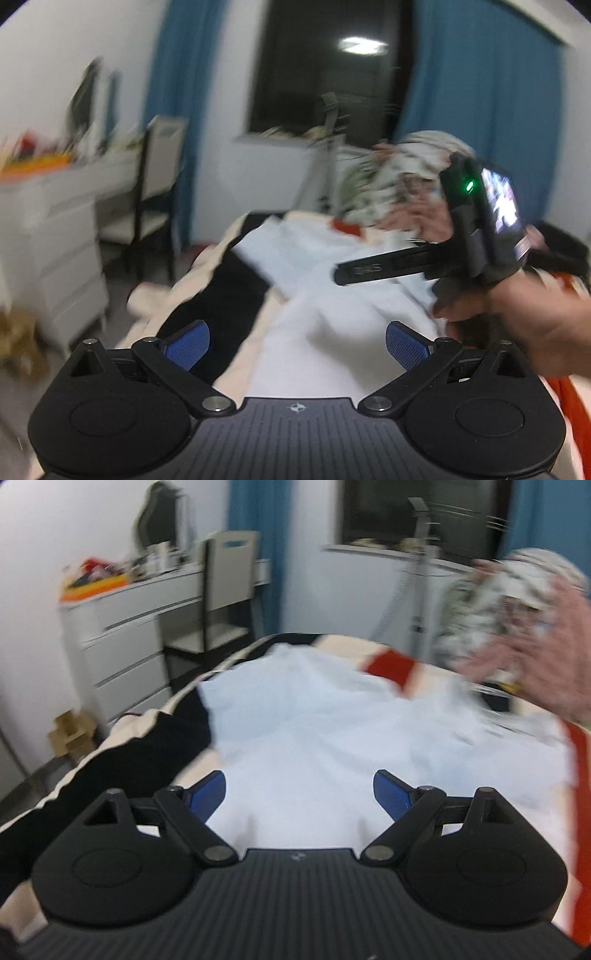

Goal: Fold clothes
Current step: 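Grasp the other side edge with the right gripper and fold it over the middle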

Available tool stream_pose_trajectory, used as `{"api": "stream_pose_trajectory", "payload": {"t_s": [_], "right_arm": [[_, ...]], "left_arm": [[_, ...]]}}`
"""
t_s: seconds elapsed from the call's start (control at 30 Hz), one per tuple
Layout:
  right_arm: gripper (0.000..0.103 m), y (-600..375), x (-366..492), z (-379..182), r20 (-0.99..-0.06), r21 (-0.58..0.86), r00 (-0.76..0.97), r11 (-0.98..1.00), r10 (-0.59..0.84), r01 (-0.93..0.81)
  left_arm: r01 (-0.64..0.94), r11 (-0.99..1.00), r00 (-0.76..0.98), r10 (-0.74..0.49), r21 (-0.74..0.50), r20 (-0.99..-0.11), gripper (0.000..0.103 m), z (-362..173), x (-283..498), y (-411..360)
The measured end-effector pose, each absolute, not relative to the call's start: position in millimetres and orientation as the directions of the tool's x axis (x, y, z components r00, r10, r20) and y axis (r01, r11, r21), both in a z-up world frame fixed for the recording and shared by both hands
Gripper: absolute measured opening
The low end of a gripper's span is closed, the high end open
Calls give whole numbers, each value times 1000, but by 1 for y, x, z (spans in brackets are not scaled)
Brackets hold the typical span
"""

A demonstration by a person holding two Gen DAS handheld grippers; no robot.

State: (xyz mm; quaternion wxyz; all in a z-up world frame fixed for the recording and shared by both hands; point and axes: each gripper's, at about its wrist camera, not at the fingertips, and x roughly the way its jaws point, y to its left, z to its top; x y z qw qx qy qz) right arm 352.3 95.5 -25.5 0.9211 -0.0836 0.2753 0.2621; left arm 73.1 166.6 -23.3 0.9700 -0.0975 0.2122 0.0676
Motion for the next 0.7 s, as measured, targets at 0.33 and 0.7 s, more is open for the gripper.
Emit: {"api": "stream_pose_trajectory", "payload": {"t_s": [0.33, 0.7], "right_arm": [[69, 227, 449, -88, -423, -199, 844, 875, 329, -441], [3, 173, 484, -32, -276, -132, 928, 947, 250, -294]], "left_arm": [[-397, 866, 862, 239, -304, -447, 103, -51, 100, 226], [-373, 890, 873, 240, -262, -426, 103, -50, 106, 209]]}}
